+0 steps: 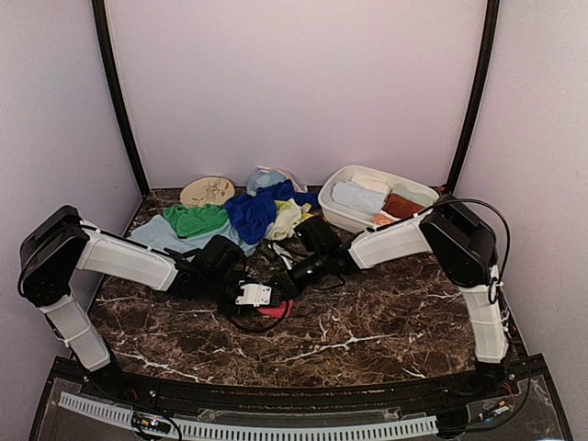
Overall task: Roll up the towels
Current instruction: Pick up the towel from the center of the board, then roll the towel at the center of the board.
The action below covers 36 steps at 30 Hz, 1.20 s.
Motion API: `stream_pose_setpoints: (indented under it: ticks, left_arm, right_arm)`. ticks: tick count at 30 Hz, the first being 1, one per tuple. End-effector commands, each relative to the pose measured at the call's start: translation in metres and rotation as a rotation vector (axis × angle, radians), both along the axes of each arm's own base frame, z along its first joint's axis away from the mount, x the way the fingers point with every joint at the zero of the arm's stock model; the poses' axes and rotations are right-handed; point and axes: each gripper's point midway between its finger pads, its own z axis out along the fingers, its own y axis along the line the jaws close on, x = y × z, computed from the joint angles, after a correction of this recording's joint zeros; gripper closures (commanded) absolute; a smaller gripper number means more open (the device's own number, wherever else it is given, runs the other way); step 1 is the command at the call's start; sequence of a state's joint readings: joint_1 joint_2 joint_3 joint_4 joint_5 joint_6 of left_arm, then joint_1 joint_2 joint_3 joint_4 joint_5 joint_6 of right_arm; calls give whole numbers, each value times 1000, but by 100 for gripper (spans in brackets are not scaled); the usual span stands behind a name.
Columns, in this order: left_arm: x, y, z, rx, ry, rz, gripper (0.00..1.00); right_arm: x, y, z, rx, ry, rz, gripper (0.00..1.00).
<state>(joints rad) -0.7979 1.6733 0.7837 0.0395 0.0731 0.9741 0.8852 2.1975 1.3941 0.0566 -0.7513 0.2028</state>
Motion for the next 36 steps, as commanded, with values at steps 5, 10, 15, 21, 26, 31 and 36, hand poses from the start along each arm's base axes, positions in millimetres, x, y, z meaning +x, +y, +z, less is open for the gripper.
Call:
stream_pose_setpoints:
  ticks: [5,10,15,21,26,31,36]
  left_arm:
    - [-26,42,-61,232,196,50,100]
    - [-23,33,-38,138,340,111,100]
    - [-11,20,24,-60,558,224,100]
    - [-5,0,111,-284,719,223,100]
    - [-11,-12,141,-352,826,198,100]
    - [-20,-15,158,-383,894,174,100]
    - [-33,-19,180,-417,973,118,100]
  right_arm:
    - [29,-60,-21,-115,4,-197,1]
    - [80,-108,22,-117,-241,-439,0]
    - [110,-161,100,-96,-567,-721,0]
    - [109,-218,174,161,-599,-1065,0]
    - [50,-160,190,394,-537,-643,0]
    - [12,-115,201,435,-550,-432,0]
    - [-14,-68,186,365,-553,-247,0]
